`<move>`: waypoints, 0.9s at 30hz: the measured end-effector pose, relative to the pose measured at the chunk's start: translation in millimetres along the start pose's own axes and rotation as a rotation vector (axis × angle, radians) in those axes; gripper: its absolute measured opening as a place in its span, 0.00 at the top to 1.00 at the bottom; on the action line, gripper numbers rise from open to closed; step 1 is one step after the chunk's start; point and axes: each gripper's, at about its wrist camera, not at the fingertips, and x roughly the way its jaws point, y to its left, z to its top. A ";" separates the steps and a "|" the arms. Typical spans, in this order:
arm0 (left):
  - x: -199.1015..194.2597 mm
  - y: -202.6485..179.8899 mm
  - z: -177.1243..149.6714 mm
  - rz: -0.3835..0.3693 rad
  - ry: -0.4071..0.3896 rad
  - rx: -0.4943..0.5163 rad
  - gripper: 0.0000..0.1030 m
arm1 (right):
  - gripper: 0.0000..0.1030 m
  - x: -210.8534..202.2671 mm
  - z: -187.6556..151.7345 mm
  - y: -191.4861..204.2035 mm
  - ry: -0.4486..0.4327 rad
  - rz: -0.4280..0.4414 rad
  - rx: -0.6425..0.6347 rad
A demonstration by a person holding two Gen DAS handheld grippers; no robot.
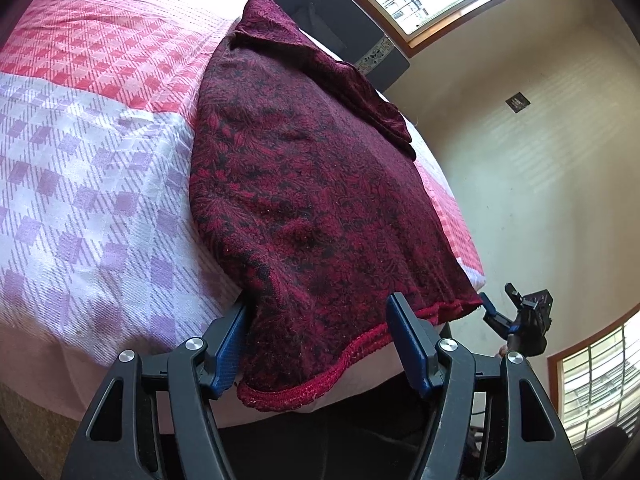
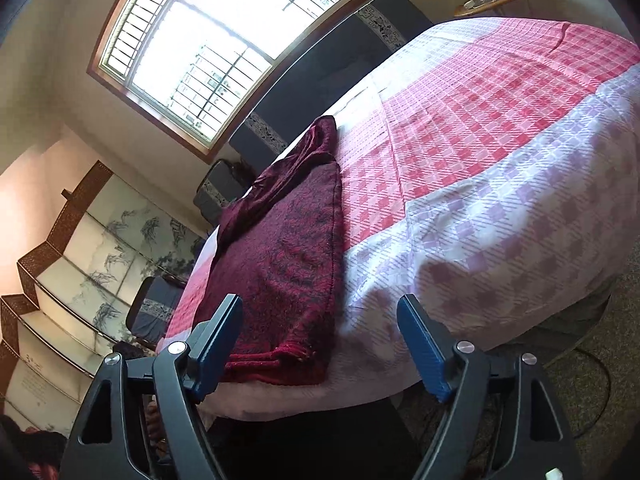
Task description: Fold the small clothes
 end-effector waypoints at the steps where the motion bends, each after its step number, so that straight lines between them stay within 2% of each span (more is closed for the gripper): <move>1: 0.2 0.9 1.0 -0.005 0.000 -0.010 0.35 | 0.25 9.4 1.2 0.3 0.016 -0.005 -0.004; 6: 1.8 11.4 8.6 -0.060 0.000 -0.085 0.35 | 0.25 55.8 -7.2 11.2 0.125 -0.008 -0.040; 8: 2.5 14.5 11.1 -0.078 0.004 -0.096 0.35 | 0.30 67.3 -12.5 21.6 0.169 0.009 -0.067; 10: 3.2 16.8 12.2 -0.096 0.008 -0.109 0.35 | 0.58 79.8 -18.6 28.8 0.227 -0.024 -0.095; 13: 3.2 15.9 13.2 -0.098 0.023 -0.096 0.35 | 0.67 84.7 -16.5 27.4 0.240 -0.044 -0.075; 15: 3.3 11.1 13.1 -0.069 0.029 -0.047 0.41 | 0.87 86.7 -15.2 24.0 0.249 -0.046 -0.052; 16: 4.6 9.2 12.6 -0.043 0.037 -0.020 0.61 | 0.87 87.4 -15.2 21.7 0.251 -0.033 -0.036; 17: 7.0 8.6 11.9 -0.016 0.050 -0.005 0.87 | 0.87 86.6 -16.2 19.8 0.253 -0.022 -0.024; 18: 7.6 8.6 10.6 0.007 0.052 -0.002 0.89 | 0.88 87.2 -15.5 17.4 0.254 -0.013 -0.015; 21: 5.5 9.0 7.5 0.015 0.040 0.008 0.89 | 0.88 85.4 -17.1 11.2 0.259 0.005 0.009; 23: 3.1 5.0 7.1 0.059 0.027 0.032 0.89 | 0.88 86.4 -17.5 9.8 0.269 0.030 0.011; 24: 0.9 2.8 5.1 0.062 0.020 0.043 0.89 | 0.84 85.4 -17.6 9.9 0.270 0.035 0.017; 26: 2.3 -0.1 5.8 0.089 0.026 0.059 0.78 | 0.83 87.1 -15.2 10.9 0.283 0.064 0.027; 27: 1.8 -0.4 5.3 0.093 0.022 0.059 0.77 | 0.76 87.6 -13.0 11.7 0.281 0.070 0.031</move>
